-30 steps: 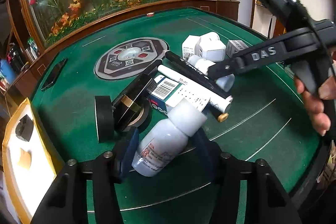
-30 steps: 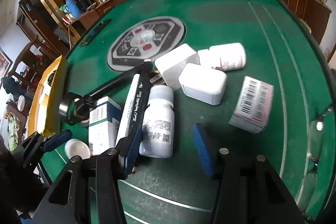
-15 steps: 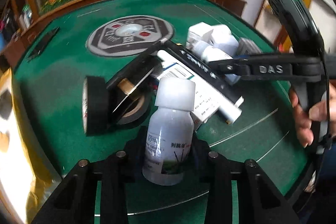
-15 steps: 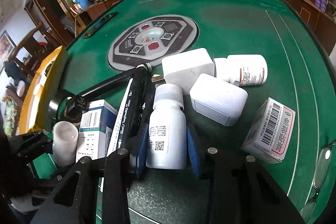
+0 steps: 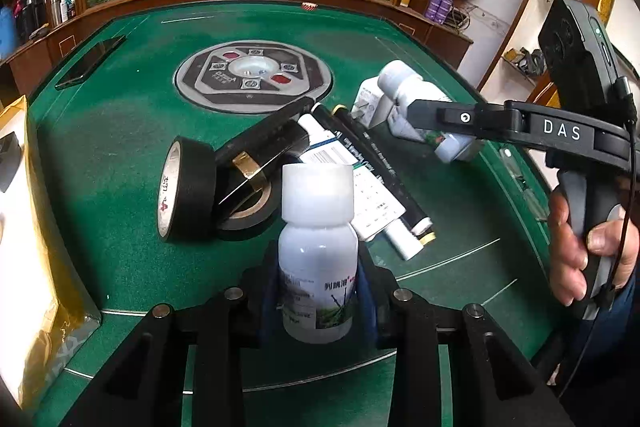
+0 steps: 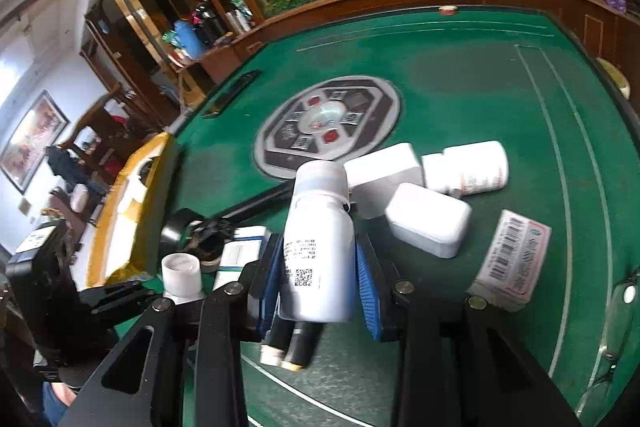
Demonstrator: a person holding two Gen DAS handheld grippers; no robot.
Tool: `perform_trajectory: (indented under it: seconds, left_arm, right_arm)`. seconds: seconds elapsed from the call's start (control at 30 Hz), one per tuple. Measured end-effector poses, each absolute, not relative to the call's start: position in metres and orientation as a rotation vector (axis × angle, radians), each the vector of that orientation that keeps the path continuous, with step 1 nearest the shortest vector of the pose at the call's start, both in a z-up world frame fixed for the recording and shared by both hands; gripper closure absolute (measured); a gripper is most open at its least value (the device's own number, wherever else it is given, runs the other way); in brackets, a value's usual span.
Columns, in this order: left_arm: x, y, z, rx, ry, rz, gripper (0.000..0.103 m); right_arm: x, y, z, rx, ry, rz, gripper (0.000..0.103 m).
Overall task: Organize rigid objects
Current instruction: 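Grasp the green-labelled white bottle with left while right grasps the QR-labelled white bottle, then carry both white bottles to the tray and lower them onto it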
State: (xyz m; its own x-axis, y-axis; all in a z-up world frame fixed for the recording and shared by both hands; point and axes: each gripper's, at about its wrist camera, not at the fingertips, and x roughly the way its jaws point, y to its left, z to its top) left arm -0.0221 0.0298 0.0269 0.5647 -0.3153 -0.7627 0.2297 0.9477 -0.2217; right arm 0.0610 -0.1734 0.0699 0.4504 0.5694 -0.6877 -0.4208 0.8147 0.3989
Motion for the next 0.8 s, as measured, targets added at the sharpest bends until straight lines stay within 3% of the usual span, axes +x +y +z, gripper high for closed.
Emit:
perform_trajectory:
  seconds: [0.5,0.8]
  left_arm:
    - [-0.048,0.073,0.064,-0.251,0.799,-0.317,0.067]
    - [-0.075,0.143,0.084,-0.334,0.717,-0.210,0.067]
  right_arm:
    - [0.055,-0.159,0.073,0.205,0.879,0.705,0.069]
    - [0.035,-0.110,0.090,0.133,0.862,0.801,0.069]
